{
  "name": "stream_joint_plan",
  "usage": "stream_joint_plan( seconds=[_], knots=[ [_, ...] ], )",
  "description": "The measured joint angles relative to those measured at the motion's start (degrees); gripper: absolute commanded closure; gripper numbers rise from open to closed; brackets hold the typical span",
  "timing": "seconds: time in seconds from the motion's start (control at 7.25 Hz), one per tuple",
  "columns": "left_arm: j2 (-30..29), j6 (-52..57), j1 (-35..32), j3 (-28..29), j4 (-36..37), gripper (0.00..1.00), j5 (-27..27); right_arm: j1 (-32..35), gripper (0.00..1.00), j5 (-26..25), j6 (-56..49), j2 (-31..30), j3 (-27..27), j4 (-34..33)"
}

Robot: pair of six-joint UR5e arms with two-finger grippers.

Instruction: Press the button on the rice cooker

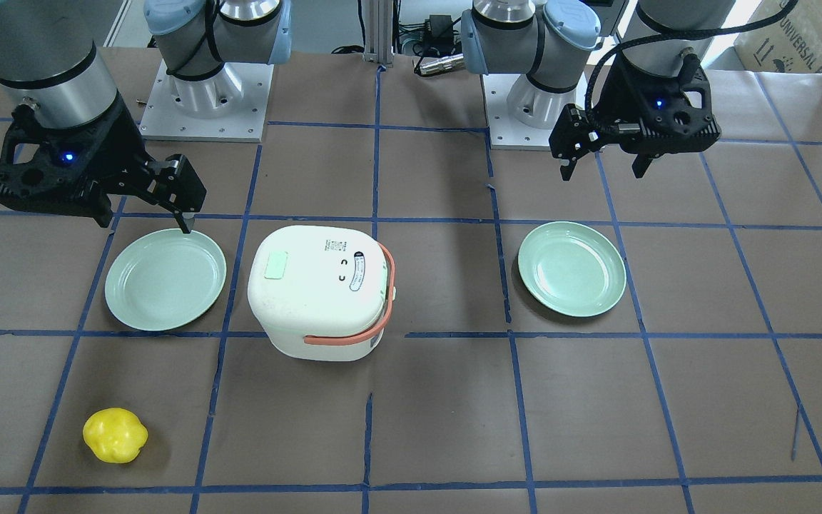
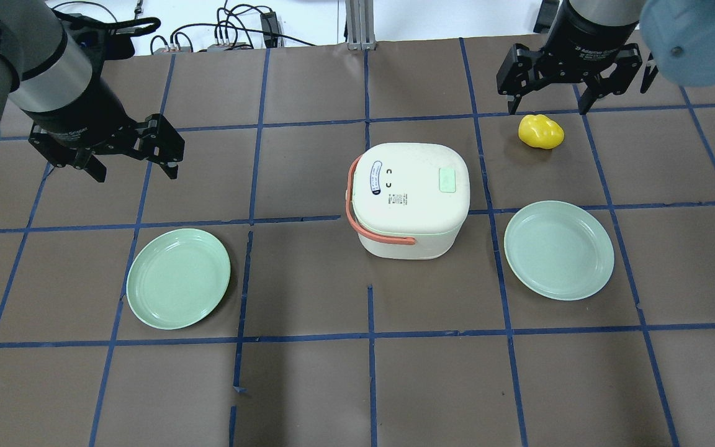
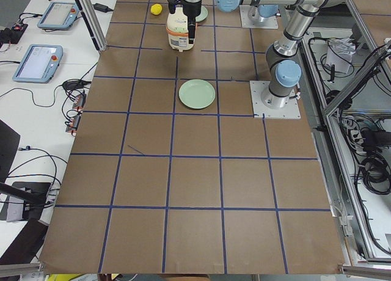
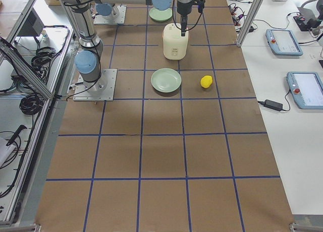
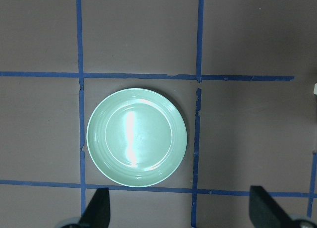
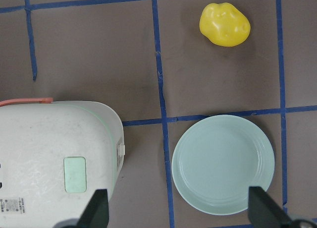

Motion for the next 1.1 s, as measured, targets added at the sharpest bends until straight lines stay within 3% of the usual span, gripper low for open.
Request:
stream_joint_plan(
  seconds=[0.28, 0.41, 0.83, 1.1],
  knots=[
    [0.0, 0.0, 0.0, 0.0, 0.05, 0.0, 0.0, 0.01, 0.06, -0.02, 0.0, 0.04, -0.09, 0.0],
    [0.0, 0.0, 0.0, 0.0, 0.07, 0.0, 0.0, 0.01, 0.23, -0.01, 0.0, 0.11, -0.11, 0.0],
    [0.06, -0.04, 0.0, 0.0, 0.06, 0.0, 0.0, -0.02, 0.93, 0.38, 0.04, 0.23, -0.12, 0.12],
    [0.01, -0.01, 0.0, 0.0, 0.08, 0.0, 0.0, -0.01, 0.93, 1.85, 0.11, 0.21, 0.21, 0.65]
  ],
)
